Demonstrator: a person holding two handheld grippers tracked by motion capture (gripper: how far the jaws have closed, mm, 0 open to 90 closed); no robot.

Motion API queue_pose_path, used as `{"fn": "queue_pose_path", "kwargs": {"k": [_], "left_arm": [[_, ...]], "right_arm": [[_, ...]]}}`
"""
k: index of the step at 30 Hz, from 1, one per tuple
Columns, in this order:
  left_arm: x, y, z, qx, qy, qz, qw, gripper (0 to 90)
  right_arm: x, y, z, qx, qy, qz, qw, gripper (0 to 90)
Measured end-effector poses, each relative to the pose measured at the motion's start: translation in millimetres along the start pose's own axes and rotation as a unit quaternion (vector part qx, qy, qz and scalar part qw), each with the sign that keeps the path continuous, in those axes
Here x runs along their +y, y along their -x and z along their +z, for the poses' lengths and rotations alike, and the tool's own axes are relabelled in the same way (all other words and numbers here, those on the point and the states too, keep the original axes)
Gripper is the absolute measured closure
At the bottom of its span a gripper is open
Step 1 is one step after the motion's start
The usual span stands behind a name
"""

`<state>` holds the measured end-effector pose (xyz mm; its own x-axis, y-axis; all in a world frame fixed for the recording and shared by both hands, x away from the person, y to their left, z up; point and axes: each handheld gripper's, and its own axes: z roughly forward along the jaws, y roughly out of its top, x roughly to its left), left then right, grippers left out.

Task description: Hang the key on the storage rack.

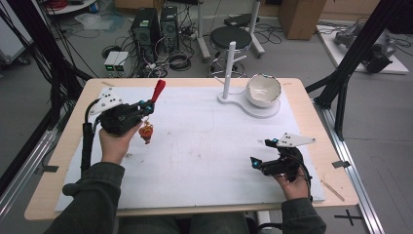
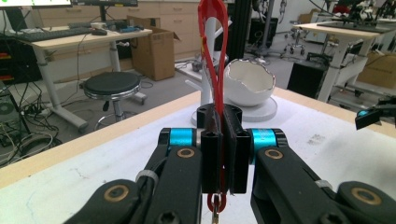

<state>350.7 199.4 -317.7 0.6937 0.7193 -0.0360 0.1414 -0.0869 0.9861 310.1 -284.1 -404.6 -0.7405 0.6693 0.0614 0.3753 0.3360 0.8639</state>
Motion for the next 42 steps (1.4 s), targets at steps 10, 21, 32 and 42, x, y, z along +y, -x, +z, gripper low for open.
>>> {"fn": "queue_pose_path", "kwargs": {"k": [10,21,32,42], "left_arm": [[5.8,1.3,17.3,-0.007,-0.005,0.008,0.9999,86.5],[9.5,4.4,32.4,-0.014,-0.009,0.010,0.9998,86.5],[14.5,9.4,53.4,-0.027,-0.018,0.016,0.9993,86.5],[15.7,14.4,71.9,-0.034,-0.027,0.015,0.9989,86.5]], "right_arm": [[0.3,-1.4,-0.3,0.001,0.003,-0.001,1.0000,8.4],[0.0,-0.4,-0.5,-0.002,0.004,-0.001,1.0000,8.5],[-0.1,0.4,-0.1,-0.002,0.005,-0.002,1.0000,8.4],[0.0,1.7,-1.1,-0.002,0.009,0.003,1.0000,8.4]]}}
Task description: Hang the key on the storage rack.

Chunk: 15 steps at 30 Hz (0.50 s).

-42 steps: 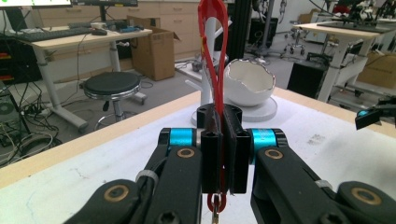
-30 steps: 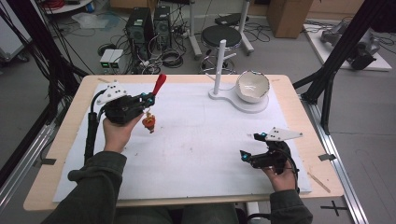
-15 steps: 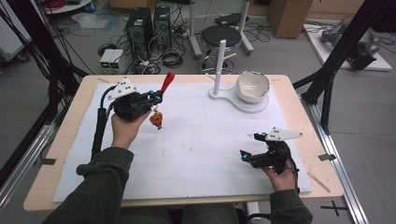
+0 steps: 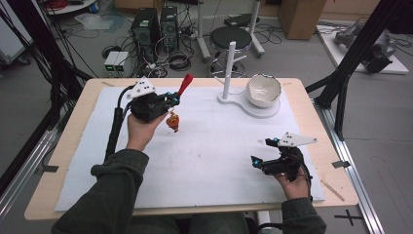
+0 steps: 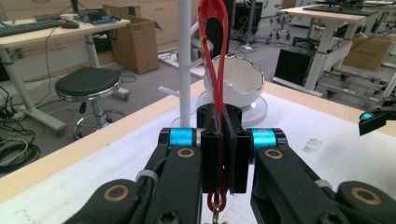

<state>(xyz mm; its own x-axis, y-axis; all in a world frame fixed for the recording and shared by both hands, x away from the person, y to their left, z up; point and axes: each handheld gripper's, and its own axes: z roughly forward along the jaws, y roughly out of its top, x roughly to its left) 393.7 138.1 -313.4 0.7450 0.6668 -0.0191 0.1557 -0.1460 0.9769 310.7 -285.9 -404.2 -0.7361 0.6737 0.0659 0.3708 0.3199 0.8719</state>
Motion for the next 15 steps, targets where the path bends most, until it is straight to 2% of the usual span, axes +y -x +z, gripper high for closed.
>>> {"fn": "queue_pose_path", "kwargs": {"k": [8,15], "left_arm": [[8.3,3.2,16.3,-0.005,-0.003,0.006,1.0000,86.5],[3.1,3.5,31.1,-0.005,-0.011,0.000,0.9999,86.5]], "right_arm": [[0.0,0.3,0.3,0.001,-0.001,-0.002,1.0000,8.4],[0.0,-0.7,1.7,0.003,0.000,-0.001,1.0000,8.4]]}}
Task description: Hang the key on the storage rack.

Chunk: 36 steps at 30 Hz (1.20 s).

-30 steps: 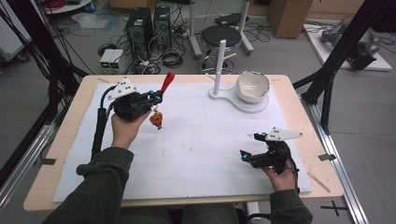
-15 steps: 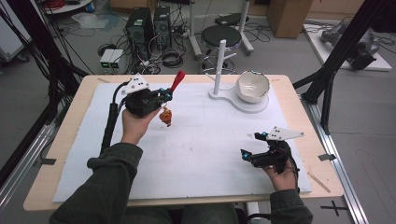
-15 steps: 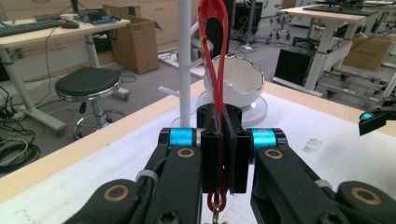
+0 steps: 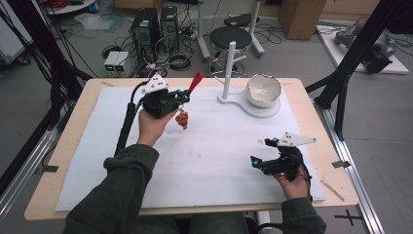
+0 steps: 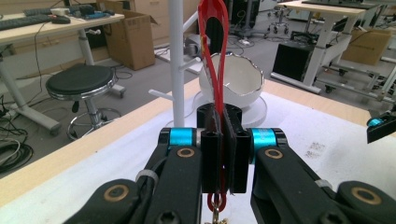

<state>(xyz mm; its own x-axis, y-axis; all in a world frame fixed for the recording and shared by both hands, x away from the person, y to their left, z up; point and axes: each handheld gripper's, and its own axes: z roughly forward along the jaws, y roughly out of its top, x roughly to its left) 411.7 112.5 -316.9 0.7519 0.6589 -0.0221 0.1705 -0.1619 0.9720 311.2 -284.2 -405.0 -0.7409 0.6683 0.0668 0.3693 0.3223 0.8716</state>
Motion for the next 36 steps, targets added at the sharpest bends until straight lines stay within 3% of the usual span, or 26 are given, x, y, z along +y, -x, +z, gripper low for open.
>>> {"fn": "queue_pose_path", "kwargs": {"k": [25,36], "left_arm": [[17.1,4.0,43.4,-0.008,-0.015,0.006,0.9998,86.5],[22.4,0.0,57.2,0.001,-0.020,0.005,0.9998,86.5]], "right_arm": [[0.2,-1.0,0.6,0.005,0.001,-0.001,1.0000,8.4],[0.5,-0.6,0.1,0.006,0.006,-0.001,1.0000,8.4]]}}
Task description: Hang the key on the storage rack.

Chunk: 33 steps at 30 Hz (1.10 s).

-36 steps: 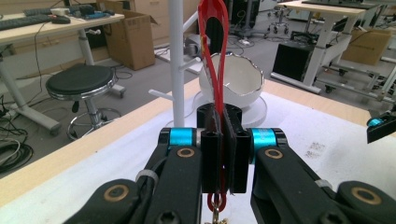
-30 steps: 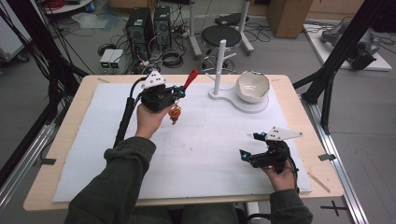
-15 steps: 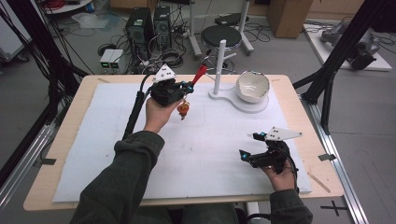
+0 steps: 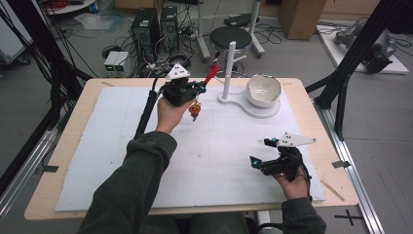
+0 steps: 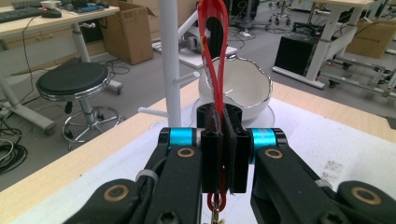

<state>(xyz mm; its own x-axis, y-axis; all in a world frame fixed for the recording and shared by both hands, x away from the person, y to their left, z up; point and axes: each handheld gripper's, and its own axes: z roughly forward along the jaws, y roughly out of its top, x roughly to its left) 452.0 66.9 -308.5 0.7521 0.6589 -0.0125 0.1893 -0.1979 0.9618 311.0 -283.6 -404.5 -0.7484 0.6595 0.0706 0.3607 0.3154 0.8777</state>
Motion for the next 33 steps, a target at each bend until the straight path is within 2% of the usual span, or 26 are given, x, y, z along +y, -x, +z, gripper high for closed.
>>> {"fn": "queue_pose_path", "kwargs": {"k": [10,19,27,33], "left_arm": [[10.5,1.3,17.6,-0.006,0.008,-0.005,0.9999,86.5],[21.2,4.7,37.7,-0.005,0.002,0.006,1.0000,86.5],[18.5,4.1,50.0,0.002,-0.009,0.003,1.0000,86.5],[13.3,-1.7,56.1,0.013,-0.021,-0.002,0.9997,86.5]], "right_arm": [[-0.1,0.7,-0.9,0.001,0.002,0.004,1.0000,8.4],[-0.2,1.8,0.0,0.002,0.003,-0.001,1.0000,8.4],[-0.1,1.8,0.3,0.005,0.004,-0.002,1.0000,8.4],[-0.1,1.3,-0.4,0.005,0.005,0.001,1.0000,8.4]]}}
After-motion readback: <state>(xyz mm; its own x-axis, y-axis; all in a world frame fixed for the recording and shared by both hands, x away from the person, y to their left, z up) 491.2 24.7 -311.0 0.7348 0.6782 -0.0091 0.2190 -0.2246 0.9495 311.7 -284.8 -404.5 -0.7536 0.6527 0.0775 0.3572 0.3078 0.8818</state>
